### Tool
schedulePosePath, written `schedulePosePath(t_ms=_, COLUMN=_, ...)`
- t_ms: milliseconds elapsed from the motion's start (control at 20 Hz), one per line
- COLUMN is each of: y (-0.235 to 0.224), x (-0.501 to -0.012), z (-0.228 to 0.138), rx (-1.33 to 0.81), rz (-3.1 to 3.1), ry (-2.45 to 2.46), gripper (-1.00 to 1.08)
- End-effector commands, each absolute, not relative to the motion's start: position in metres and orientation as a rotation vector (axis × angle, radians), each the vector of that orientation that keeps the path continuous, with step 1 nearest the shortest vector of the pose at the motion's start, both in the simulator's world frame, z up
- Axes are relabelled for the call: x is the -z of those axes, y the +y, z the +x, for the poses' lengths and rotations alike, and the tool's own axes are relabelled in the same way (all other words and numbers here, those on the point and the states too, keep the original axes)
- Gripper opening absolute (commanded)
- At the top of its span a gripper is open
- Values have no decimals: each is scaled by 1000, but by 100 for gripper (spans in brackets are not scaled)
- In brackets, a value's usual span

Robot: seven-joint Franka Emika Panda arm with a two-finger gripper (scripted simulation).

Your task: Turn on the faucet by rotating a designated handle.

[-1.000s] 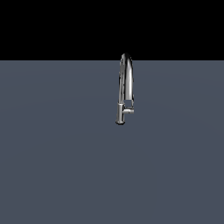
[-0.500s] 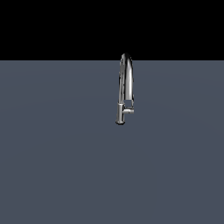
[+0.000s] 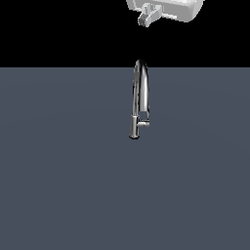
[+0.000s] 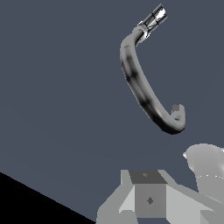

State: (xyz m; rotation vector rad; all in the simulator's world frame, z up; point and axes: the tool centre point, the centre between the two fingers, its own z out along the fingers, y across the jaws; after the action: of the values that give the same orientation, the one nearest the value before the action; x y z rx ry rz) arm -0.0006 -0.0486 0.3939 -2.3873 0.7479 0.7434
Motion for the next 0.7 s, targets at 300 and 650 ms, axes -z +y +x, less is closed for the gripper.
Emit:
schedulePosePath(t_ms=300, y=-65, x=-351, z=36, rx=-868, rz=-2177, ry=858, gripper=-100)
schedulePosePath(t_ms=650, y=-77, x=-308, z=62, rx=-965, rz=-1984, ry=946, gripper=-100)
